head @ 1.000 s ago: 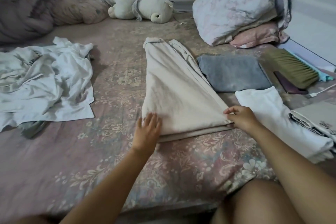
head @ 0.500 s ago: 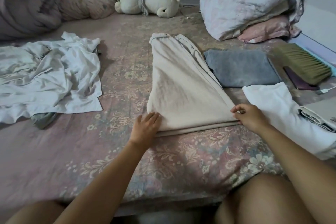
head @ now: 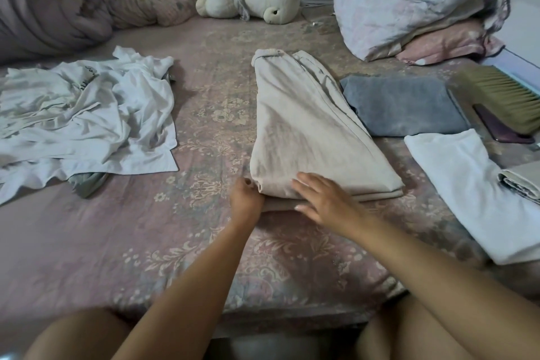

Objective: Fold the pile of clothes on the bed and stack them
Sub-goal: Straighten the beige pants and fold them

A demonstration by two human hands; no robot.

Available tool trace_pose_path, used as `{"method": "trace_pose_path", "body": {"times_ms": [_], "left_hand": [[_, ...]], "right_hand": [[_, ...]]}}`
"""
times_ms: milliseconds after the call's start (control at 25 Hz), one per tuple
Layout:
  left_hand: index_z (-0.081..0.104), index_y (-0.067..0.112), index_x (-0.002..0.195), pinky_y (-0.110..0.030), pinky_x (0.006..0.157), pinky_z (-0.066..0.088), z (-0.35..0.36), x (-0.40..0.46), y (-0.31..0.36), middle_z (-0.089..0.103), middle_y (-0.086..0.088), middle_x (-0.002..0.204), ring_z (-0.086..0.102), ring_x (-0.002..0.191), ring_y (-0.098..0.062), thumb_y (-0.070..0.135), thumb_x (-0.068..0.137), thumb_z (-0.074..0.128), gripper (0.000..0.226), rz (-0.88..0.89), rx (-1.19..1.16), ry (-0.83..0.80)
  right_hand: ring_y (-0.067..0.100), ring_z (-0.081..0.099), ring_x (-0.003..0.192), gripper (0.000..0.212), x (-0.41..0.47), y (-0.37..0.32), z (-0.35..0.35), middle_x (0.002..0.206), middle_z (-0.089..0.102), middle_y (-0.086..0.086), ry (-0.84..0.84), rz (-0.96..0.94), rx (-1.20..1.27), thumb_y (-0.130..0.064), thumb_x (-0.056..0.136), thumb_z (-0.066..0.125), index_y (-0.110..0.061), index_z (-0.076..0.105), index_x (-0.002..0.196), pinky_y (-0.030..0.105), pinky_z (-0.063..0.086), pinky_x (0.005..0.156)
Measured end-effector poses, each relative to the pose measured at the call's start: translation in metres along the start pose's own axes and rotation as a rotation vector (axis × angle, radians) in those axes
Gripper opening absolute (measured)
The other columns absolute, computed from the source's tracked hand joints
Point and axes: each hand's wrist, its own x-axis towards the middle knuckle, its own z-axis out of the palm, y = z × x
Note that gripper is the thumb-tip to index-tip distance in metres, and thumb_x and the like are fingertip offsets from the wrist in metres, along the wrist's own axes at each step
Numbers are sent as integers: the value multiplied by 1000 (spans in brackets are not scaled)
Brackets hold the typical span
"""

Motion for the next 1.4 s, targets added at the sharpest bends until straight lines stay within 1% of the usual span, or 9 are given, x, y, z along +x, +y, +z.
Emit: {"method": "trace_pose_path", "body": {"times_ms": [200,320,480,760,920,1080,1160,1280,1400], "left_hand": [[64,7,85,-42,72,54,-6,3,-6,68,-9,82,66,82,-30,17,88,59,11,-9,-116,-54],[56,14,73,-43,67,53,-7,4,-8,62,-5,73,62,71,-26,29,86,67,22,18,-115,-71],[51,9,112,-43,80,51,-4,19,-5,60,-9,101,59,91,-29,32,86,62,37,79,41,-85],[42,9,103,-37,69,37,24,53,33,54,-17,107,53,97,-33,36,91,57,33,224,153,-40],[40,12,60,-29,49,28,21,66,32,47,-7,56,37,50,-16,36,89,62,43,70,-132,-21],[54,4,65,-33,51,29,6,52,17,53,-9,63,50,62,-29,17,93,52,31,-24,-45,-108],[59,-1,101,-32,65,40,6,40,13,62,-17,96,60,90,-34,10,94,41,22,166,311,-48],[67,3,104,-40,82,48,17,41,-2,66,-16,102,65,92,-33,15,78,36,42,840,748,121],[71,1,103,-40,91,49,25,59,-17,69,-16,105,67,96,-31,16,83,36,43,1183,778,-131]], "right_hand": [[32,66,99,42,49,-35,15,111,67,19,-67,182,160,-9,76,73,1,62,115,38,54,79],[27,62,83,22,70,-19,-5,91,66,15,27,824,631,-24,96,51,-6,64,101,31,43,63],[25,65,86,16,81,30,-23,98,68,12,412,1403,1331,-26,92,58,-10,61,96,40,51,89],[42,58,104,53,110,68,-36,109,60,31,185,1073,882,-38,84,60,12,58,101,35,46,76],[31,65,97,21,115,80,-36,102,68,14,374,1314,1051,-24,89,61,-4,62,98,38,51,88],[24,64,82,23,101,80,-35,95,67,11,368,1401,1153,-15,90,59,-7,62,112,39,53,84],[24,62,85,18,97,69,-32,99,66,12,288,1280,1033,-10,92,56,-11,62,108,38,50,87],[22,59,92,14,98,58,-32,105,65,15,265,1170,928,-7,91,54,-15,62,99,36,48,88],[24,60,95,15,104,63,-37,102,64,9,288,1168,916,-9,90,56,-15,62,103,35,47,90]]}}
